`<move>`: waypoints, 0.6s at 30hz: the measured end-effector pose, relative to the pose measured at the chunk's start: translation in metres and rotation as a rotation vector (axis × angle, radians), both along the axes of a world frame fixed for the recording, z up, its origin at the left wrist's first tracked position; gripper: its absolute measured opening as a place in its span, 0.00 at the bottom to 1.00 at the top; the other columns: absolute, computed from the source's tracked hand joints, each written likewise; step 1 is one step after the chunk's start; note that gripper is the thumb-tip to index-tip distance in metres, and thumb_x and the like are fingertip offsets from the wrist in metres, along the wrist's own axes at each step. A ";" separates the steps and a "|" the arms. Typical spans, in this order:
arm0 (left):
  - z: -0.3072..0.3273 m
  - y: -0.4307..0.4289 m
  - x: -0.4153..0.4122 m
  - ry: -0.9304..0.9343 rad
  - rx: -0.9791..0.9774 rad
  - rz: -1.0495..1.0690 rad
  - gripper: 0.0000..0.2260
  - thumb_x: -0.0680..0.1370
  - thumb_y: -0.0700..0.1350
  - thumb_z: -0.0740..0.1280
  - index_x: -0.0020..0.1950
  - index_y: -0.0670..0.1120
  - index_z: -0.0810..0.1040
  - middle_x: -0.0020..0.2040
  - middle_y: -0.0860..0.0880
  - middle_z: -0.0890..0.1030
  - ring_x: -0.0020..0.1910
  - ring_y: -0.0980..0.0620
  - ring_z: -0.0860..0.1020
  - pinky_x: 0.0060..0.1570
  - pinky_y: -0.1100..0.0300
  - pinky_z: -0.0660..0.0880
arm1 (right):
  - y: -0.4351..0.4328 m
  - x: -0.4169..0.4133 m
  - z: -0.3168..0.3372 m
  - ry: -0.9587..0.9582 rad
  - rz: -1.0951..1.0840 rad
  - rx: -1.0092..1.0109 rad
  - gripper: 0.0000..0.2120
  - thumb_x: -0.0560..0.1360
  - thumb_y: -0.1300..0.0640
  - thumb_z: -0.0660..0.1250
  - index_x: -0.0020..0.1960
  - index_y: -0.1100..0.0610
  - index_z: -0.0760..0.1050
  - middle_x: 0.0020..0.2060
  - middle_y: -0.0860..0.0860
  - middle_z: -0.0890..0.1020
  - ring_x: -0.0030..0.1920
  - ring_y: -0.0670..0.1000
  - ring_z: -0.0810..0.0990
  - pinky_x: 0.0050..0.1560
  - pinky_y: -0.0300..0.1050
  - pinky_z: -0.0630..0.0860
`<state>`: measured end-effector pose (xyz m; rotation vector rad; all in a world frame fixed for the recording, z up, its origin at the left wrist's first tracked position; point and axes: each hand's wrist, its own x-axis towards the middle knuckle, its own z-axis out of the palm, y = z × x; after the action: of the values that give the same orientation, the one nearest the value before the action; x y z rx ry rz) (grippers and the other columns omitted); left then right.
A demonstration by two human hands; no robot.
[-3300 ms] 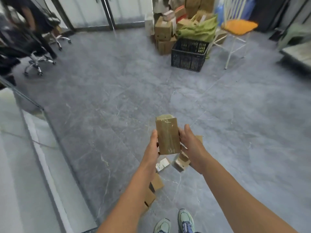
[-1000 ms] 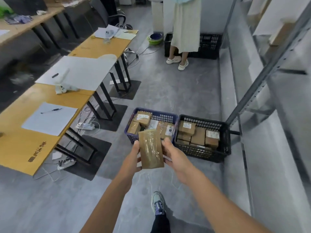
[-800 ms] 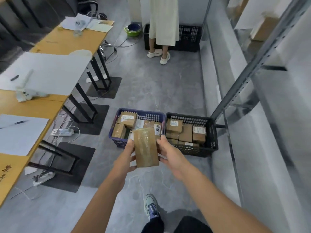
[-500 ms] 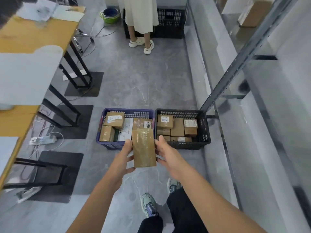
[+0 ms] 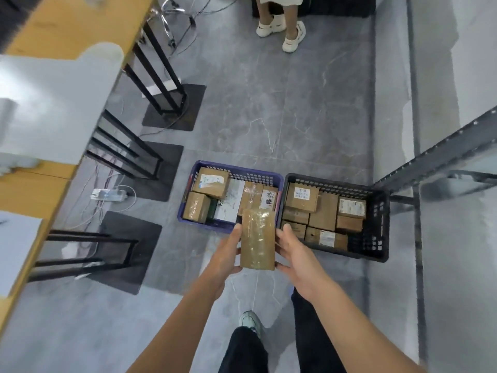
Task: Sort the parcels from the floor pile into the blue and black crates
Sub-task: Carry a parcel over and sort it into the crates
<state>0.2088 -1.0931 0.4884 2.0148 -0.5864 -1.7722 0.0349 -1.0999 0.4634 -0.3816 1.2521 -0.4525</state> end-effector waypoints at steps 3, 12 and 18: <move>-0.026 -0.033 -0.003 -0.010 0.022 0.064 0.24 0.83 0.67 0.52 0.69 0.56 0.75 0.62 0.55 0.79 0.63 0.53 0.76 0.67 0.43 0.73 | -0.043 0.003 -0.029 -0.015 0.038 0.035 0.18 0.84 0.35 0.54 0.59 0.40 0.80 0.59 0.37 0.81 0.62 0.39 0.76 0.56 0.47 0.76; -0.172 -0.127 0.036 -0.097 0.047 0.128 0.26 0.78 0.70 0.56 0.66 0.54 0.73 0.60 0.55 0.77 0.62 0.54 0.77 0.67 0.45 0.73 | -0.146 0.058 -0.167 0.010 0.008 0.174 0.18 0.85 0.36 0.56 0.61 0.42 0.81 0.50 0.38 0.87 0.58 0.44 0.81 0.65 0.59 0.75; -0.309 -0.181 0.079 -0.111 0.062 0.099 0.16 0.79 0.64 0.57 0.59 0.58 0.75 0.61 0.53 0.79 0.62 0.51 0.77 0.68 0.46 0.73 | -0.197 0.111 -0.301 0.049 -0.040 0.213 0.20 0.83 0.34 0.57 0.66 0.42 0.79 0.59 0.40 0.84 0.62 0.44 0.80 0.62 0.55 0.75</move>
<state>0.2874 -1.2741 0.1795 2.1564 -0.4618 -1.6483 0.1457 -1.2967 0.1627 -0.1882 1.3433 -0.3408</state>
